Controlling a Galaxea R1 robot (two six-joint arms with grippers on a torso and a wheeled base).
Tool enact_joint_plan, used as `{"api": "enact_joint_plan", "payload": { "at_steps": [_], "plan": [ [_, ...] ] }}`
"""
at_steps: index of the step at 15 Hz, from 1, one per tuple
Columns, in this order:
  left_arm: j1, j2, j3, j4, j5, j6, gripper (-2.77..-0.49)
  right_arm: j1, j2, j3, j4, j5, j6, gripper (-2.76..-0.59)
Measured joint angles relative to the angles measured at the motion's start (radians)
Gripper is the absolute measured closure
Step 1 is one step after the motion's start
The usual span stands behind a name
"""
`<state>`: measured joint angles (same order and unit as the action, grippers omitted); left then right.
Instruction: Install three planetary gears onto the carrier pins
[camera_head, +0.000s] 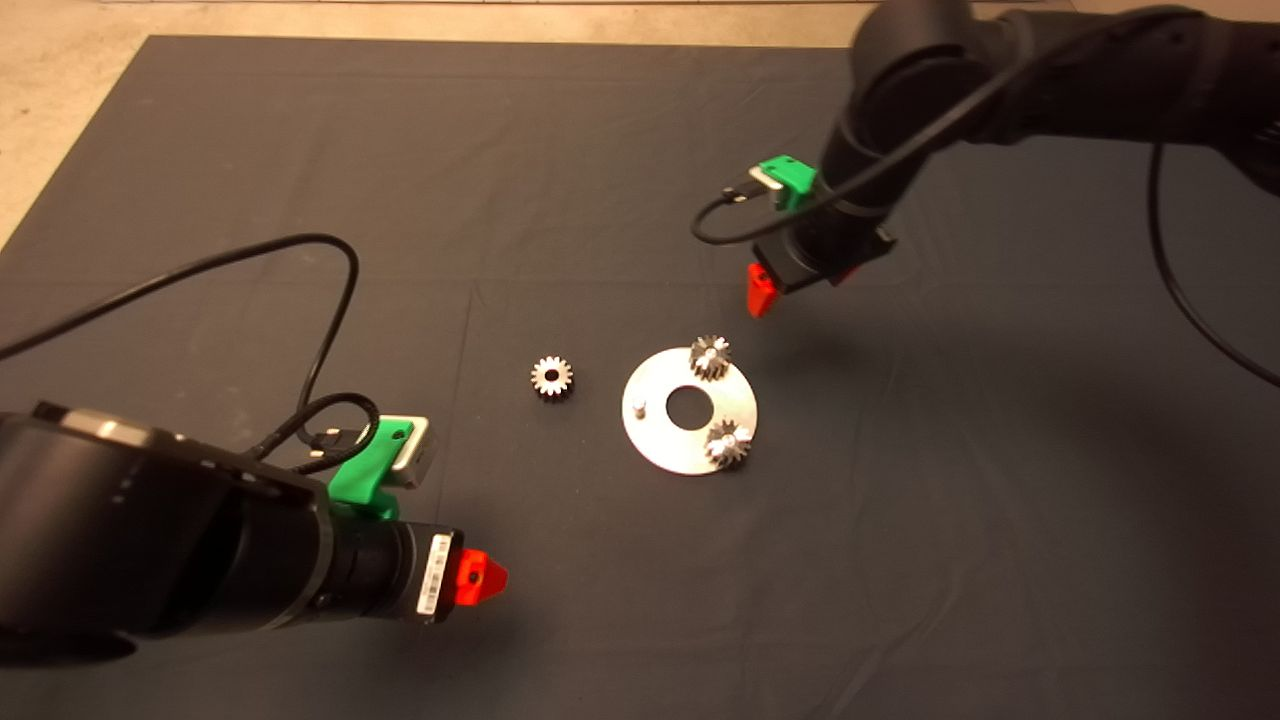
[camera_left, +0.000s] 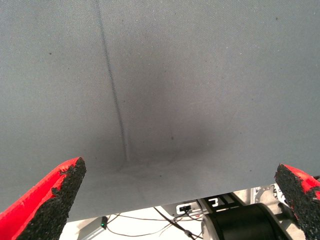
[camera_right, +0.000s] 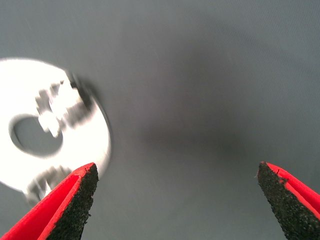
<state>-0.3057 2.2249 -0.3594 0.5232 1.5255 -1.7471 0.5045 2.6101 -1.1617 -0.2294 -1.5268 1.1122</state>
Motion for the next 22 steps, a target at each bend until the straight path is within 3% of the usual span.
{"api": "enact_joint_plan", "payload": {
  "at_steps": [4, 6, 9, 11, 17, 19, 22],
  "plan": [
    [0.0, 0.0, 0.0, -0.011, 0.0, 0.016, -2.76, 0.017, -0.269, 0.364, -0.002, -0.002, 0.163, -2.36],
    [-0.006, 0.002, 0.0, -0.032, 0.001, 0.036, -2.76, 0.035, -0.393, 0.527, -0.002, -0.007, 0.237, -2.36],
    [-0.022, 0.009, -0.015, -0.076, -0.001, 0.099, -2.76, 0.089, -0.501, 0.707, -0.003, -0.007, 0.305, -2.36],
    [-0.027, 0.017, -0.069, -0.09, 0.001, 0.146, -2.76, 0.109, -0.534, 0.747, -0.003, -0.006, 0.327, -2.36],
    [-0.041, 0.107, -0.298, -0.11, 0.0, 0.303, -2.76, 0.128, -0.564, 0.767, -0.004, -0.007, 0.34, -2.36],
    [-0.057, 0.136, -0.364, -0.144, 0.001, 0.354, -2.76, 0.136, -0.564, 0.768, -0.004, -0.006, 0.341, -2.36],
    [-0.069, 0.186, -0.452, -0.173, 0.0, 0.401, -2.76, 0.16, -0.566, 0.769, -0.004, -0.006, 0.342, -2.36]
  ]
}}
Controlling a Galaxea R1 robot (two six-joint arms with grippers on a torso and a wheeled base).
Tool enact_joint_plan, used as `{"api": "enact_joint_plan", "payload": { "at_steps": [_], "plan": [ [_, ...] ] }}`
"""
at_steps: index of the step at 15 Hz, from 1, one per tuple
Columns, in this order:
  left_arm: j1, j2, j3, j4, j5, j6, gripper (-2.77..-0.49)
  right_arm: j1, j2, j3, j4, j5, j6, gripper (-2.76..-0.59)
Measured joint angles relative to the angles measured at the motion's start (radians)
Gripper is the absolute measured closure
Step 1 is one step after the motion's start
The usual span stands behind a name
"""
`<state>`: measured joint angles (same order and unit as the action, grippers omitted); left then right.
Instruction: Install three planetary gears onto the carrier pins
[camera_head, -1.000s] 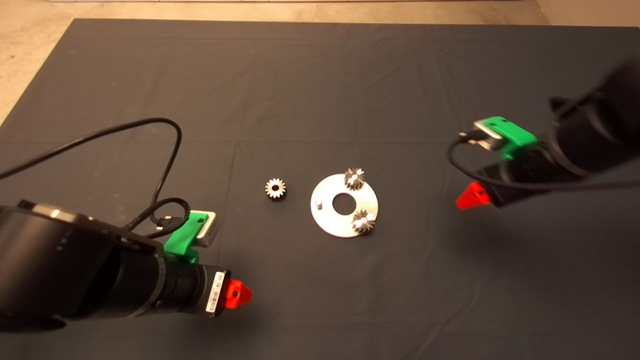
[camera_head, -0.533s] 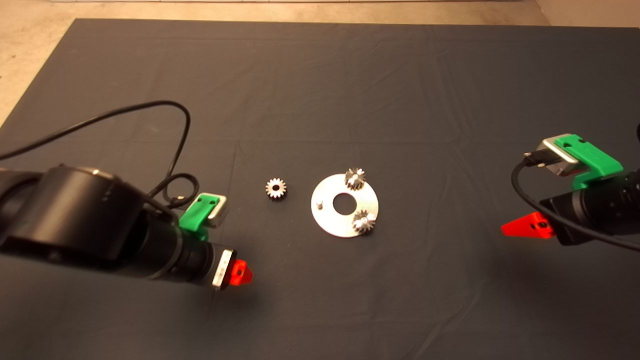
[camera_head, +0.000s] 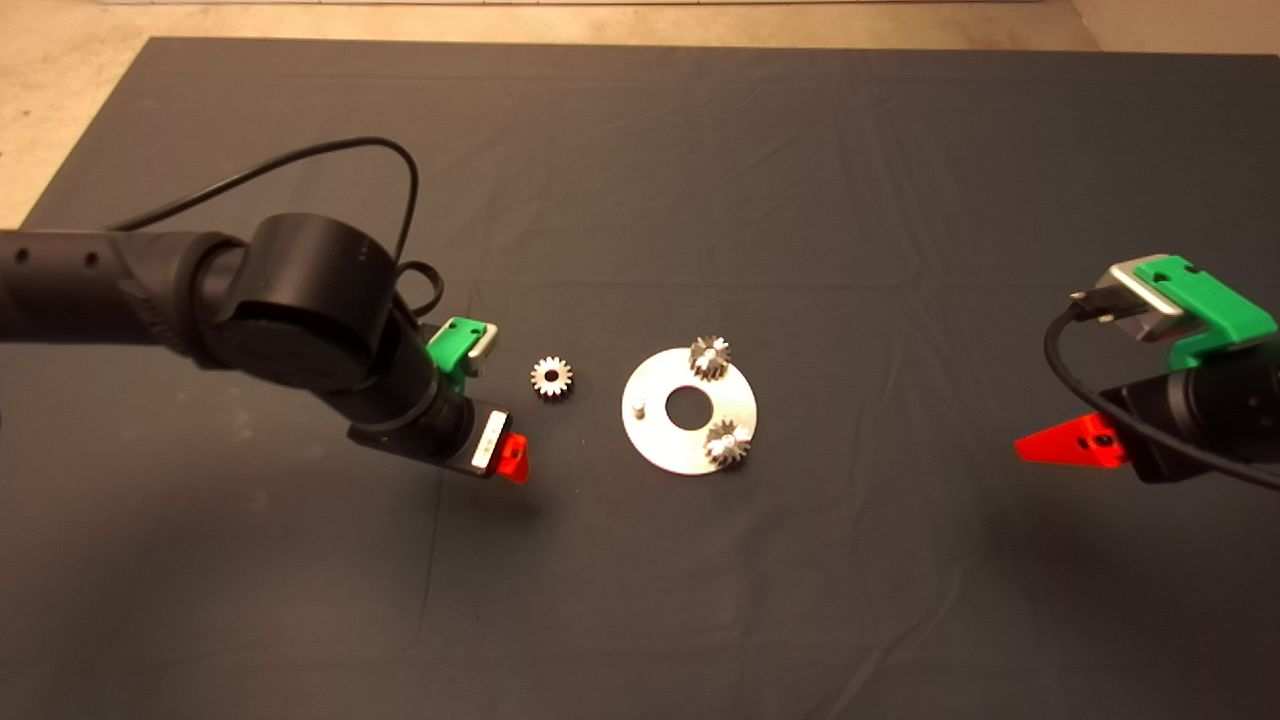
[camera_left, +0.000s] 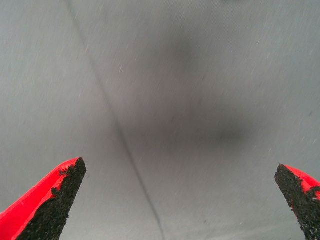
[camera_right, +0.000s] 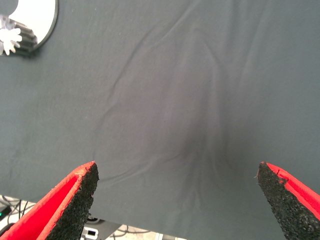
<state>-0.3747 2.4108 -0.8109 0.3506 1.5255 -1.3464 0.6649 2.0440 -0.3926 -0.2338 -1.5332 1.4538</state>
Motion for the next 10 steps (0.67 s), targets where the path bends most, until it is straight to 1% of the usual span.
{"api": "enact_joint_plan", "payload": {
  "at_steps": [2, 7, 8, 10],
  "plan": [
    [-0.003, 0.036, -0.053, -0.014, 0.001, 0.022, -2.76, 0.004, 0.001, 0.001, 0.0, 0.0, 0.001, -2.36],
    [-0.003, 0.164, -0.167, -0.019, -0.001, 0.04, -2.76, 0.009, 0.001, 0.001, 0.0, 0.0, 0.002, -2.36],
    [-0.003, 0.181, -0.181, -0.019, -0.001, 0.042, -2.76, 0.009, 0.0, 0.001, 0.0, 0.0, 0.002, -2.36],
    [-0.003, 0.199, -0.2, -0.019, -0.002, 0.044, -2.76, 0.009, 0.001, 0.001, 0.0, 0.0, 0.002, -2.36]
  ]
}}
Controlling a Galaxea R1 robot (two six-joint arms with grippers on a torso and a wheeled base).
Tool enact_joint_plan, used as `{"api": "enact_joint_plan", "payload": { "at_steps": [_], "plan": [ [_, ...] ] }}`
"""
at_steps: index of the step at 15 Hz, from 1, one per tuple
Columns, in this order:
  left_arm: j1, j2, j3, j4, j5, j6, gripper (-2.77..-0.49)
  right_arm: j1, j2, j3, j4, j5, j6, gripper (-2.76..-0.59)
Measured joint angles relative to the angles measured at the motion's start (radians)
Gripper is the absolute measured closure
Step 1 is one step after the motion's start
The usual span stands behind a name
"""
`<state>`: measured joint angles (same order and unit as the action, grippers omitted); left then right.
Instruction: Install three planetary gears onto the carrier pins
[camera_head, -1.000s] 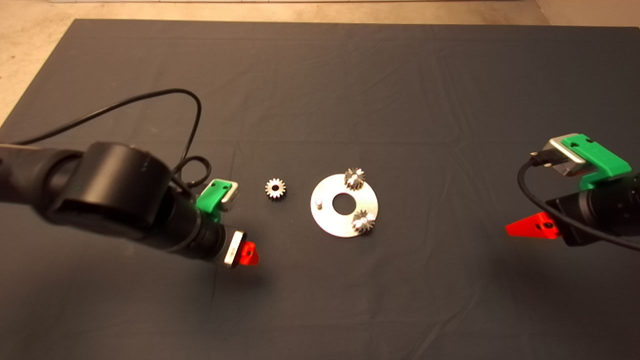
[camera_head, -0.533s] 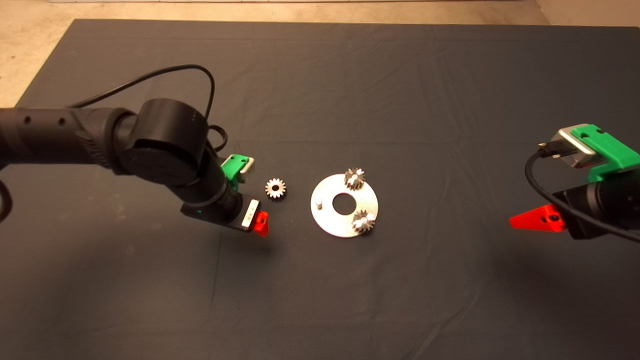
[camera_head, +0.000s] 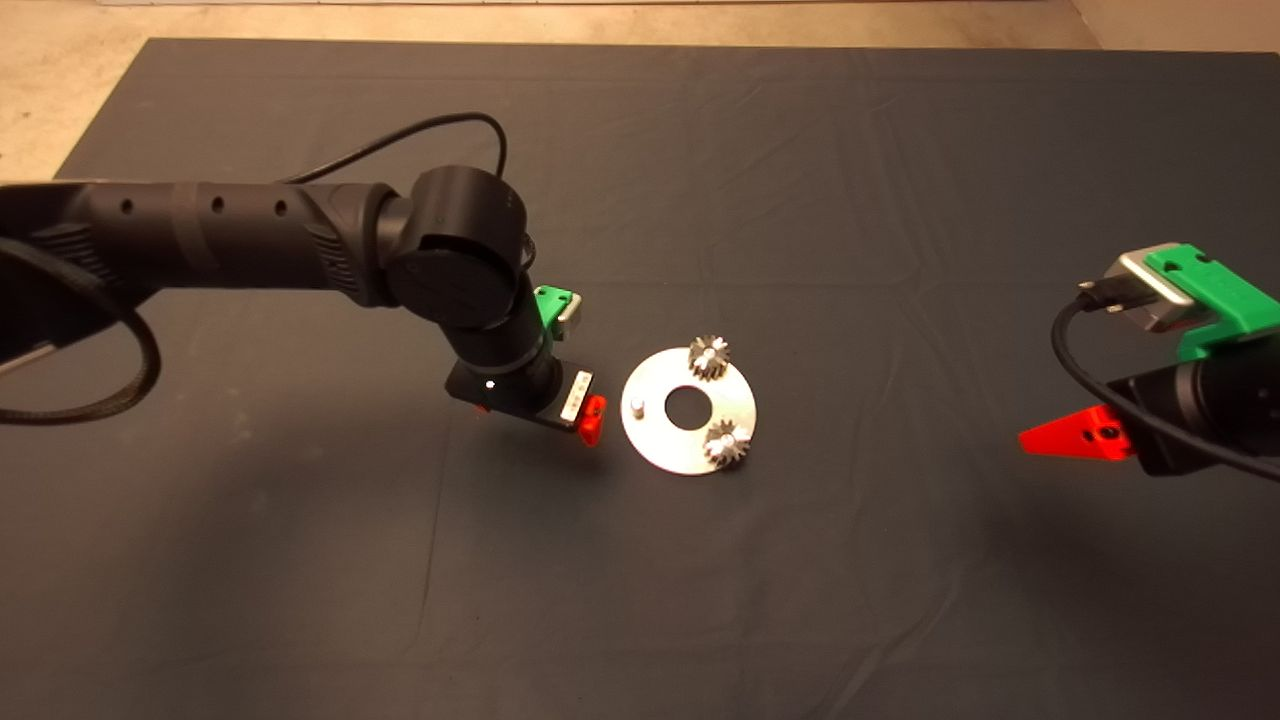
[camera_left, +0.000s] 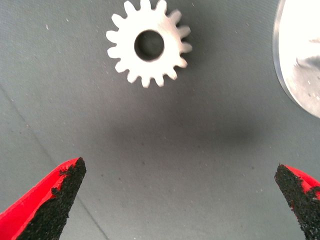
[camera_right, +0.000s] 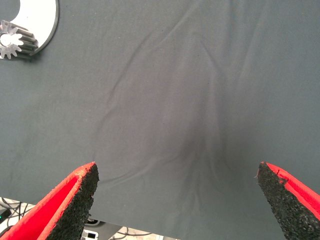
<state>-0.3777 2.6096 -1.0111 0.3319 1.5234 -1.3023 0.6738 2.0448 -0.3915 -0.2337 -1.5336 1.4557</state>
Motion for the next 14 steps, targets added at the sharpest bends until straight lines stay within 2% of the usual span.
{"api": "enact_joint_plan", "payload": {
  "at_steps": [3, 5, 14],
  "plan": [
    [0.0, 0.012, -0.014, 0.005, 0.001, 0.0, -2.76, 0.0, 0.0, 0.0, 0.0, 0.0, 0.0, -2.36],
    [0.0, 0.017, -0.017, 0.018, 0.001, 0.0, -2.76, 0.0, 0.0, 0.0, 0.0, 0.0, 0.0, -2.36],
    [0.0, 0.02, -0.017, 0.137, 0.0, 0.003, -2.76, 0.0, -0.001, 0.001, 0.0, 0.0, 0.0, -2.36]
  ]
}}
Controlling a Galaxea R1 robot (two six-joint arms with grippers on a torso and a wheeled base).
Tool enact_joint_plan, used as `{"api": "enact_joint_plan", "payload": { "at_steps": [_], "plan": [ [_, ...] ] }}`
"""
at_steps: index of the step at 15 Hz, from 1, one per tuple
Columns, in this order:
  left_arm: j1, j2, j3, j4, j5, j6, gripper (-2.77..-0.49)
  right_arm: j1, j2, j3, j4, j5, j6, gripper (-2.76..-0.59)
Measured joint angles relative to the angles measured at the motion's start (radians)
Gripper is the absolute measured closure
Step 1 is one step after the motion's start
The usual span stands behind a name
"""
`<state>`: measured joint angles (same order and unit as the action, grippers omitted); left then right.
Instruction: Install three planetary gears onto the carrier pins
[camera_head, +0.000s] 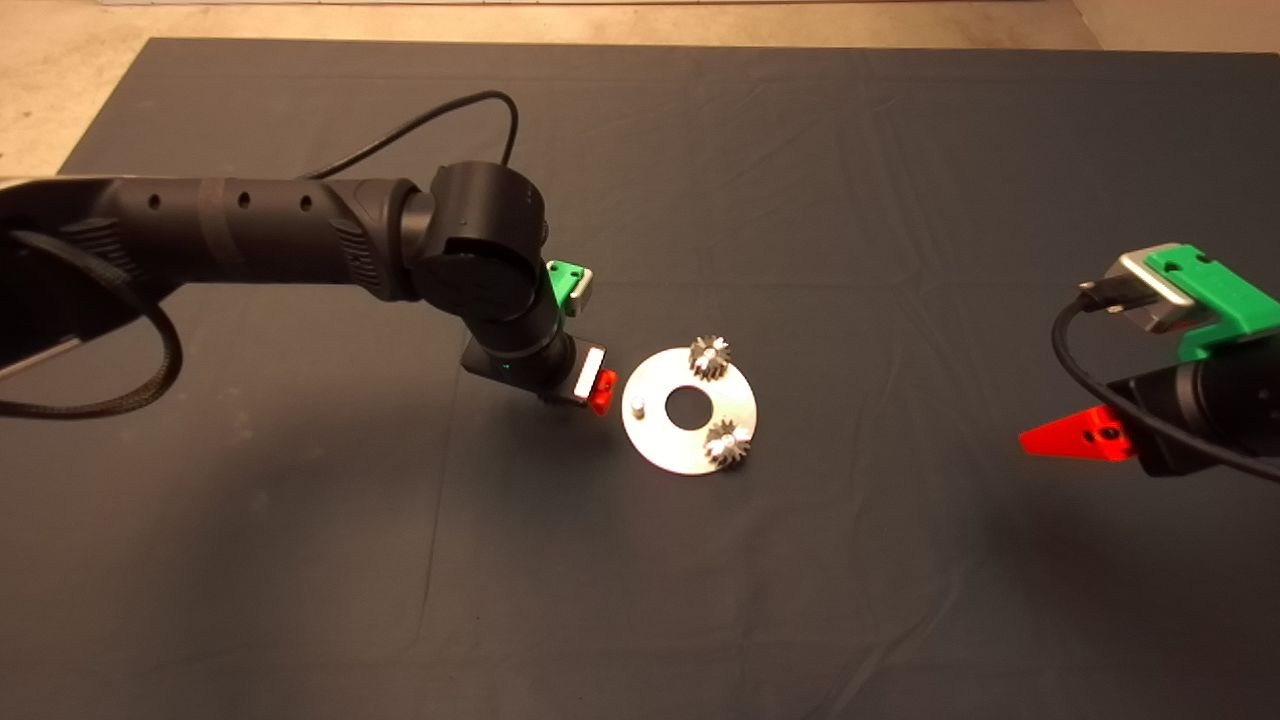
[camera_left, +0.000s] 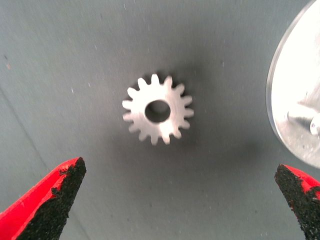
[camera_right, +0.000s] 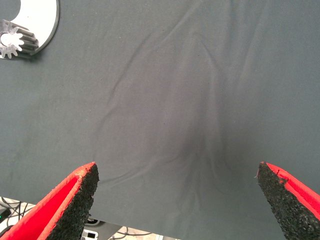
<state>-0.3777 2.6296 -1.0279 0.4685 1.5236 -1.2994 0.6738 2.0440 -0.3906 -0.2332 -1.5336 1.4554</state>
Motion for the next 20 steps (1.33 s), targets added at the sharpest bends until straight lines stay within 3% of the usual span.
{"api": "enact_joint_plan", "payload": {
  "at_steps": [5, 11, 20],
  "plan": [
    [0.0, 0.0, 0.0, 0.056, 0.0, 0.007, -2.76, 0.0, 0.0, 0.001, 0.0, 0.0, 0.0, -2.36],
    [0.0, -0.001, 0.0, 0.102, 0.0, 0.031, -2.76, 0.0, -0.004, 0.002, 0.002, 0.0, 0.0, -2.36],
    [0.009, -0.006, -0.011, 0.117, 0.0, 0.037, -2.76, 0.0, -0.028, 0.002, 0.004, 0.0, -0.002, -2.36]
  ]
}}
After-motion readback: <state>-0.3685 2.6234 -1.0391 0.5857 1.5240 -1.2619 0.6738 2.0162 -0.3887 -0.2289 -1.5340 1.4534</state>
